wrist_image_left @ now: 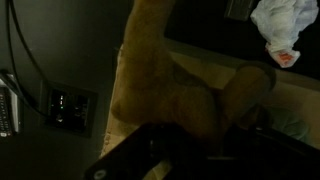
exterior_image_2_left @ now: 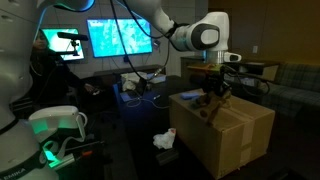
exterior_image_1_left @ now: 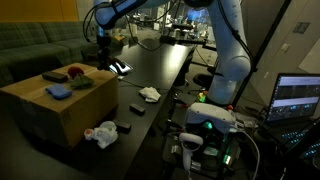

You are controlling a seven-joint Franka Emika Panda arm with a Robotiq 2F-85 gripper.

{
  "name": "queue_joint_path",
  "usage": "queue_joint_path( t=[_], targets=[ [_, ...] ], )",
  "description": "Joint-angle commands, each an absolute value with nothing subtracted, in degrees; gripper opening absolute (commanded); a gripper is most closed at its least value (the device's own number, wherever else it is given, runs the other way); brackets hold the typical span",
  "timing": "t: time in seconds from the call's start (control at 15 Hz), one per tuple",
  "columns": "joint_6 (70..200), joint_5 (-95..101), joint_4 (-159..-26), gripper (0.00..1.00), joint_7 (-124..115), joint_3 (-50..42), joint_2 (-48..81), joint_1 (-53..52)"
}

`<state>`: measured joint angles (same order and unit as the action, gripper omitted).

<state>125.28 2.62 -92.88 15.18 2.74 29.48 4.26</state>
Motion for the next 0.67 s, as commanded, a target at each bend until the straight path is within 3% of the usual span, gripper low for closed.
queue_joint_path(
  t=[0.0,0.6],
  targets=[
    [128.3,3.5,-103.5,0.04,10.9,0.9,20.9,3.3],
    [133.1,6.0,-115.5,0.04,-7.6,-4.0,17.4,2.4]
  ],
)
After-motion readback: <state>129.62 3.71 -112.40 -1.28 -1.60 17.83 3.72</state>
